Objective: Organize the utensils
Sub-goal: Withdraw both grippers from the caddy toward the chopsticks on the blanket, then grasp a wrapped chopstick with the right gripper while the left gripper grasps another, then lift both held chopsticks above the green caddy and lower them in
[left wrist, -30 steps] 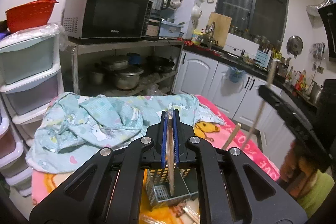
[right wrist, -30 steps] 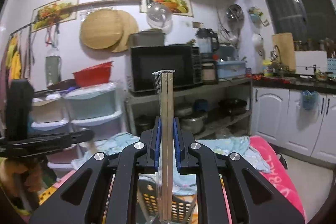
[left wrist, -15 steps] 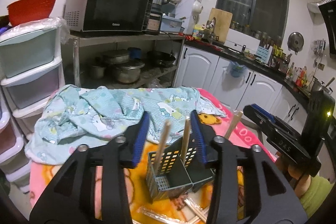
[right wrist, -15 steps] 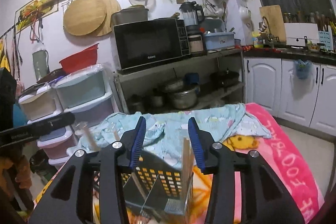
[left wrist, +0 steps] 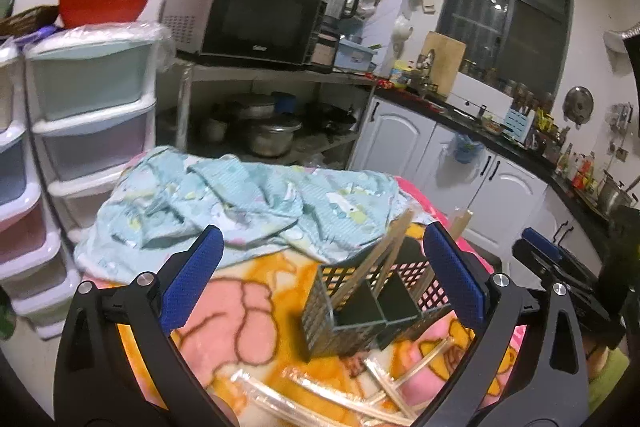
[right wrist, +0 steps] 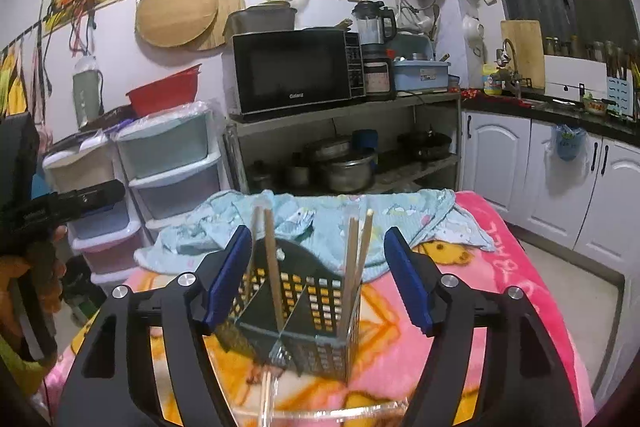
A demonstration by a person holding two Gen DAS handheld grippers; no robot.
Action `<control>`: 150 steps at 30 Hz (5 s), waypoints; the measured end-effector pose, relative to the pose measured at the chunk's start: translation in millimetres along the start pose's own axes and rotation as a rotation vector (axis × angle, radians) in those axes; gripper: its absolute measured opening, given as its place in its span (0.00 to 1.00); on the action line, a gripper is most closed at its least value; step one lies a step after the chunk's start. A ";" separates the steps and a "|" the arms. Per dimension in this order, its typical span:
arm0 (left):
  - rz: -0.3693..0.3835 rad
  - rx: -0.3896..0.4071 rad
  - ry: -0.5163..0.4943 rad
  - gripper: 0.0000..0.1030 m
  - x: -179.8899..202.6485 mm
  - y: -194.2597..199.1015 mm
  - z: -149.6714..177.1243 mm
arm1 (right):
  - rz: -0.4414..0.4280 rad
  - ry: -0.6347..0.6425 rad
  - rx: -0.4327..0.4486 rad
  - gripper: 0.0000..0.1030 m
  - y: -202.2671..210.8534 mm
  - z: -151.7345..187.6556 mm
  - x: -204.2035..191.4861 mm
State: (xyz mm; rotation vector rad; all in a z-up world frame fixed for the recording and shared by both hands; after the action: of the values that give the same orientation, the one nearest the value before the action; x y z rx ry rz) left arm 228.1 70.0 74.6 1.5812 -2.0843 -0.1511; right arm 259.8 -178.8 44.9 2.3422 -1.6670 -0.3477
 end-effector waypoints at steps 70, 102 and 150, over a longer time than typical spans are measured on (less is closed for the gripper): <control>0.017 -0.462 0.431 0.34 -70.6 -37.4 195.9 | -0.079 0.317 -0.444 0.62 -47.7 144.2 -63.5; 0.099 -0.405 0.603 0.08 -107.4 -42.0 195.5 | -0.111 0.200 -0.732 0.16 -109.7 172.7 -68.2; 0.330 -0.182 0.126 0.02 58.8 -2.6 50.5 | -0.141 0.101 -0.319 0.05 28.4 47.0 -28.1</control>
State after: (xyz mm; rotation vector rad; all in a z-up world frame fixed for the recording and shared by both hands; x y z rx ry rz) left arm 196.1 3.9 49.6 1.0967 -2.1314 -0.1168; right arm 210.0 -164.1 11.6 2.2016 -1.2965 -0.4750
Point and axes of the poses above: each gripper's, at about its wrist camera, not at the fingertips, and y roughly against the way its jaws point, x to its right, z to its underside, the point moved 5 cm from there along -y, roughly the way its jaws point, and after that the axes turned 10 degrees about z, right-handed, at the moved point
